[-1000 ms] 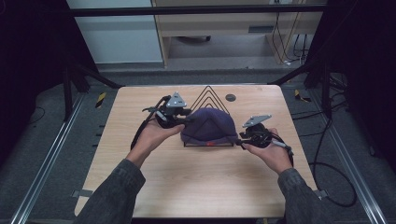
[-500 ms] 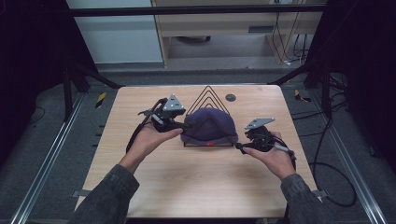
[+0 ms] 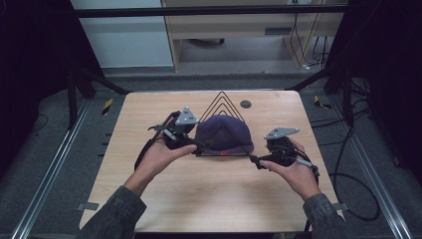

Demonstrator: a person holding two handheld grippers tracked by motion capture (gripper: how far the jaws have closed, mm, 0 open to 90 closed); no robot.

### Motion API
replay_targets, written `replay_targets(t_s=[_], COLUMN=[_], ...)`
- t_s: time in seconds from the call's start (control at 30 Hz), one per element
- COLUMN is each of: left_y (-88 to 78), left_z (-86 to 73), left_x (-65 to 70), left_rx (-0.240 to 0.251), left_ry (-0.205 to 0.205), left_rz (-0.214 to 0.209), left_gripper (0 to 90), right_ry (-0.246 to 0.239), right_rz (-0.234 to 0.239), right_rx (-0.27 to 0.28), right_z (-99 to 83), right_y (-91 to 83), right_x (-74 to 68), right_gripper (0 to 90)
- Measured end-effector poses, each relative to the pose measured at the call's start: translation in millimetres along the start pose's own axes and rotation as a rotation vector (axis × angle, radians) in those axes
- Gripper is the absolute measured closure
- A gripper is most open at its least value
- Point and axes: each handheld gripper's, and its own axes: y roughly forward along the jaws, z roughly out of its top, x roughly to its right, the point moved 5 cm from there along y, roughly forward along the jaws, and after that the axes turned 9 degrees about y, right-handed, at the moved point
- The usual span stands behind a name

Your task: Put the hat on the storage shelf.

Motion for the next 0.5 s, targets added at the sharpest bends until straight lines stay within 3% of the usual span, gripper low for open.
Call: replay_targets(t_s=[0.2,0.5], left_y=[-4.8,-15.2], left_z=[-6.3,-20.1], left_x=[9.6,19.4], left_rx=[0.0,-0.01], left_ry=[-0.013,-0.01], left_rz=[-0.004,-0.008], left_gripper=[8.8,6.6], right_ry=[0.009,-0.021], right_rz=[-0.005,0.0], right_rx=[0.028,0.069], right_z=[3.8,10.3], right_y=[-4.2,-12.6], right_x=[-5.0,-19.9], right_gripper=[8.2,7.6])
